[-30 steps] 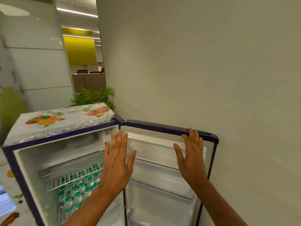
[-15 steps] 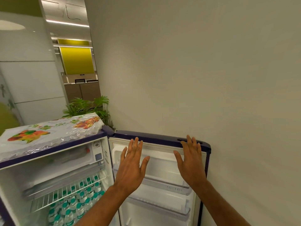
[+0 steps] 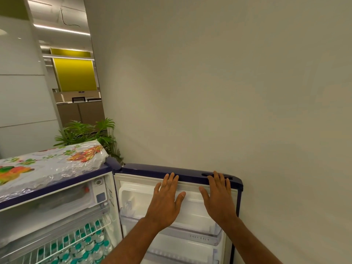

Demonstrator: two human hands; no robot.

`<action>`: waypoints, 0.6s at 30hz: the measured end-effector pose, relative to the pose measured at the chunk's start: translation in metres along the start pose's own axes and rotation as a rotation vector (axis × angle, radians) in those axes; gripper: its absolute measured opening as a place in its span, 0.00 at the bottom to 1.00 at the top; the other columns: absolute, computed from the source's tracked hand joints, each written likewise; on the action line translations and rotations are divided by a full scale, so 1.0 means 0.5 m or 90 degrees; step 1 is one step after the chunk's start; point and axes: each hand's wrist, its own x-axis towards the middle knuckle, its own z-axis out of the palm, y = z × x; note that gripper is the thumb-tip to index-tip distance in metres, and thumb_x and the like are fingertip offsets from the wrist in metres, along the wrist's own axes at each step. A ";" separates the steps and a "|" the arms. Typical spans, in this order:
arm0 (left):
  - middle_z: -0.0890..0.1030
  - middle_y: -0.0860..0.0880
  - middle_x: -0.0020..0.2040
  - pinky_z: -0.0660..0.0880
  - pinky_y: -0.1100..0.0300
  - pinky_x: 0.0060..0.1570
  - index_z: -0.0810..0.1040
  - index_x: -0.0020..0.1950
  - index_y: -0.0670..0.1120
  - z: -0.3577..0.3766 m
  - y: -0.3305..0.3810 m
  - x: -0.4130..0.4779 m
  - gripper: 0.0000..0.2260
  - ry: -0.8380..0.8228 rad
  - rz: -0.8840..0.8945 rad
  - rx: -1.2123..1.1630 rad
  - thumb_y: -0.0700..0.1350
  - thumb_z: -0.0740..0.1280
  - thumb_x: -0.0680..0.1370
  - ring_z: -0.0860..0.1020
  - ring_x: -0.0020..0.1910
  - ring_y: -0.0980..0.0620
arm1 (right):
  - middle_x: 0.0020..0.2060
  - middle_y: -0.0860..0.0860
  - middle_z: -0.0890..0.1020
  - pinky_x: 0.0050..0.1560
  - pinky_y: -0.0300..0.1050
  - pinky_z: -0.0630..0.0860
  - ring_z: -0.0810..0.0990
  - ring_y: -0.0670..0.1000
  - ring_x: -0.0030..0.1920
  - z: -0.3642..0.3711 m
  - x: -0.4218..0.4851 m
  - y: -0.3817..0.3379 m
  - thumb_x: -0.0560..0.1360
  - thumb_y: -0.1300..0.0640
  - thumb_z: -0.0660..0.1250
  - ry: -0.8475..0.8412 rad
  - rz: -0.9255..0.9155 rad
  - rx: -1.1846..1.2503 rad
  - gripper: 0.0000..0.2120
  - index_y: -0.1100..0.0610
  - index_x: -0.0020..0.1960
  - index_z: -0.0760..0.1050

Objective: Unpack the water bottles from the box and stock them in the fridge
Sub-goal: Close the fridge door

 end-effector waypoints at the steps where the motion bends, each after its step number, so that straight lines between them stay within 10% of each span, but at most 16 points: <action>1: 0.38 0.59 0.82 0.30 0.62 0.73 0.41 0.83 0.57 0.005 0.002 0.009 0.55 -0.002 0.001 0.003 0.79 0.19 0.60 0.39 0.83 0.55 | 0.77 0.56 0.60 0.76 0.53 0.43 0.54 0.58 0.79 0.003 0.002 0.003 0.73 0.30 0.26 -0.003 0.001 -0.008 0.48 0.57 0.77 0.63; 7: 0.42 0.54 0.85 0.31 0.60 0.73 0.42 0.85 0.54 0.024 0.018 0.056 0.48 -0.030 0.009 0.025 0.76 0.25 0.70 0.40 0.84 0.53 | 0.64 0.56 0.79 0.69 0.63 0.67 0.76 0.58 0.67 0.000 0.010 0.011 0.81 0.39 0.42 -0.019 -0.001 -0.056 0.34 0.58 0.66 0.76; 11: 0.42 0.53 0.85 0.31 0.59 0.74 0.42 0.85 0.53 0.030 0.030 0.072 0.36 -0.062 0.007 0.041 0.66 0.40 0.78 0.40 0.84 0.52 | 0.63 0.55 0.79 0.69 0.62 0.67 0.77 0.57 0.66 0.000 -0.001 0.013 0.80 0.40 0.48 0.009 -0.012 -0.066 0.30 0.58 0.67 0.75; 18: 0.44 0.53 0.85 0.33 0.57 0.75 0.44 0.85 0.53 0.038 0.036 0.071 0.40 -0.074 0.001 0.031 0.71 0.35 0.76 0.41 0.84 0.52 | 0.63 0.55 0.79 0.70 0.62 0.68 0.77 0.57 0.65 -0.012 -0.017 -0.005 0.78 0.38 0.51 0.018 -0.006 -0.060 0.31 0.59 0.67 0.75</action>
